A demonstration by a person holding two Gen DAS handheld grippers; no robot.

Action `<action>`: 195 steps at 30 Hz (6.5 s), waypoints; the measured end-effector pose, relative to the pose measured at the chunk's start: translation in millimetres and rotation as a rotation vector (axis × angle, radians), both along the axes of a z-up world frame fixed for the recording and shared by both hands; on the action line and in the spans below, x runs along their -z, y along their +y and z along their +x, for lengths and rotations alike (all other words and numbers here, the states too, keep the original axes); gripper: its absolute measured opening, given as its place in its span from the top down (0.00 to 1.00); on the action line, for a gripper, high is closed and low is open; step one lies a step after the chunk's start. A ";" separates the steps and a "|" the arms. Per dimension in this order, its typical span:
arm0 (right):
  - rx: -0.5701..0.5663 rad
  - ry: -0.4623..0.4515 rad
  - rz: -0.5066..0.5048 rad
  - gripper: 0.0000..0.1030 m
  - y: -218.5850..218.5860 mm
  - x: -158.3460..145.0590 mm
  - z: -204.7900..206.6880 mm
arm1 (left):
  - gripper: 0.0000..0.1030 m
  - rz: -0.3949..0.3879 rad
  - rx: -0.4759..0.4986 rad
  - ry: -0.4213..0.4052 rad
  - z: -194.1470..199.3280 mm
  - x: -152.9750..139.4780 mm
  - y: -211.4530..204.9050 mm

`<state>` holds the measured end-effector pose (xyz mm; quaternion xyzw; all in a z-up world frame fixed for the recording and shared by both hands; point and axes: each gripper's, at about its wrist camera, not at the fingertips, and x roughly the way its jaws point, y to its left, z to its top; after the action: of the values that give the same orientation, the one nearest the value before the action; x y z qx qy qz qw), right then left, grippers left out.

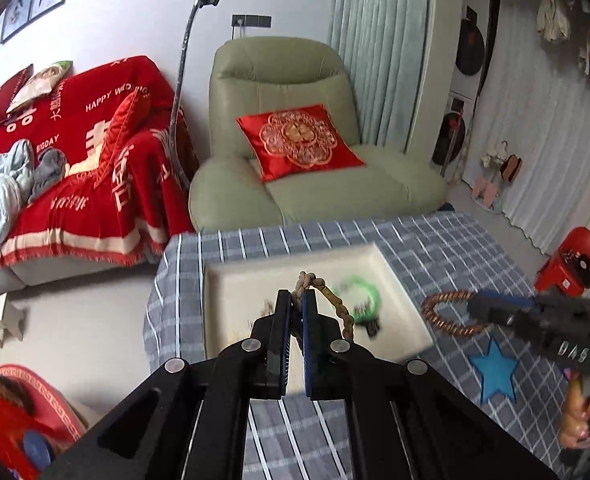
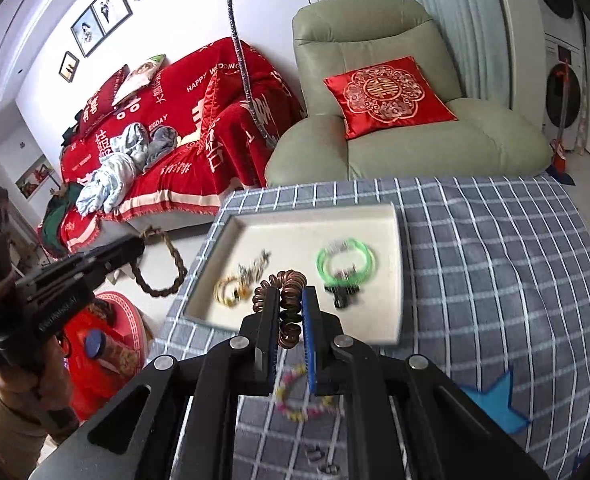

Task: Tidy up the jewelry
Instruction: 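Carry the braided bracelet and coiled hair tie into the tray and open both tools, then withdraw both tools over the beaded bracelet and silver star clip, then grasp the silver star hair clip with the right tool while the left tool grasps the pink-yellow beaded bracelet, then lift the beaded bracelet and star clip and carry both toward the tray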

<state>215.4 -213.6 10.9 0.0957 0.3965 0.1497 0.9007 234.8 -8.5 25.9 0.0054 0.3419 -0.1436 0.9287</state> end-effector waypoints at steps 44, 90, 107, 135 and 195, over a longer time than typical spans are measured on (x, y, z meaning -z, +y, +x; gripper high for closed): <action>0.103 0.190 -0.006 0.35 -8.6 130.0 69.4 | 0.80 0.208 -0.023 0.191 59.3 168.1 -49.8; -0.146 0.141 -0.206 0.17 -41.6 140.9 -61.1 | 0.00 0.156 0.061 0.221 -43.9 161.2 -69.2; -0.301 0.109 -0.360 0.18 -10.8 152.3 -52.3 | 0.00 0.173 0.061 0.281 -32.6 177.8 -78.6; -0.323 0.124 -0.378 0.61 6.1 156.3 -53.6 | 0.00 0.173 0.051 0.300 -27.0 184.1 -81.9; 0.064 0.232 -0.241 0.83 -41.5 154.0 -107.7 | 0.76 0.019 0.072 0.220 -107.5 137.2 -51.5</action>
<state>107.6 -255.1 -143.1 0.0162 0.5098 0.0601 0.8580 127.3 -60.0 -111.2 0.0107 0.4427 -0.1735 0.8797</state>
